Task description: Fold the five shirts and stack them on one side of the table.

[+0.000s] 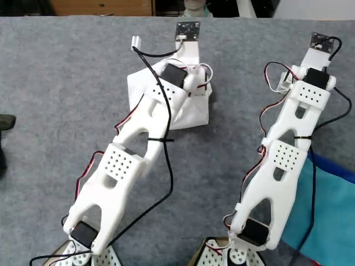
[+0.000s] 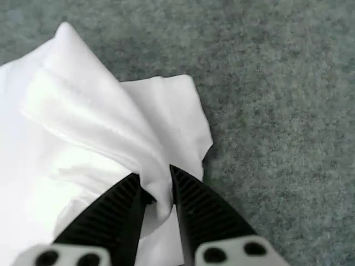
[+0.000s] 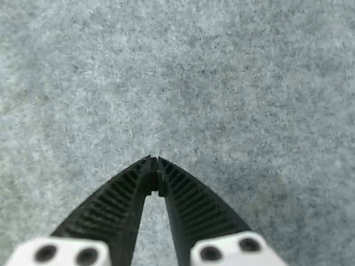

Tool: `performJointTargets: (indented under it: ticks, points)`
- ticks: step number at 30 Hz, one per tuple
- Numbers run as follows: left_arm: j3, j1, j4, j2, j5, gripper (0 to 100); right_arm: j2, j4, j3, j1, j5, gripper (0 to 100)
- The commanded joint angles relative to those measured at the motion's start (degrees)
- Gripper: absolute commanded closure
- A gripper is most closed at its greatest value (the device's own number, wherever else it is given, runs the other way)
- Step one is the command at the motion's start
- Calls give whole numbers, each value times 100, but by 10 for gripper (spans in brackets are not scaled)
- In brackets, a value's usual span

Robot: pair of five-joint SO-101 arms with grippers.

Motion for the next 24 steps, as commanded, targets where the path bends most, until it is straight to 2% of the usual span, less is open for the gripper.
performJointTargets:
  ticks: [1, 5, 10, 13, 21, 24]
  points:
    - [-9, 132, -360, -127, 53, 979, -75, -88, -242, 40, -35, 994]
    - [158, 167, -466, -127, 53, 976, -75, -88, -242, 40, -35, 994]
    - [167, 114, -422, -119, 62, 880, -75, -88, -242, 40, -35, 994]
    - [158, 35, -422, -127, 193, 860, -75, -88, -242, 40, -35, 994]
    - [132, -387, -369, -180, 343, 864, -75, -88, -242, 40, -35, 994]
    - [158, -501, -70, -127, 334, 916, -75, -88, -242, 40, -35, 994]
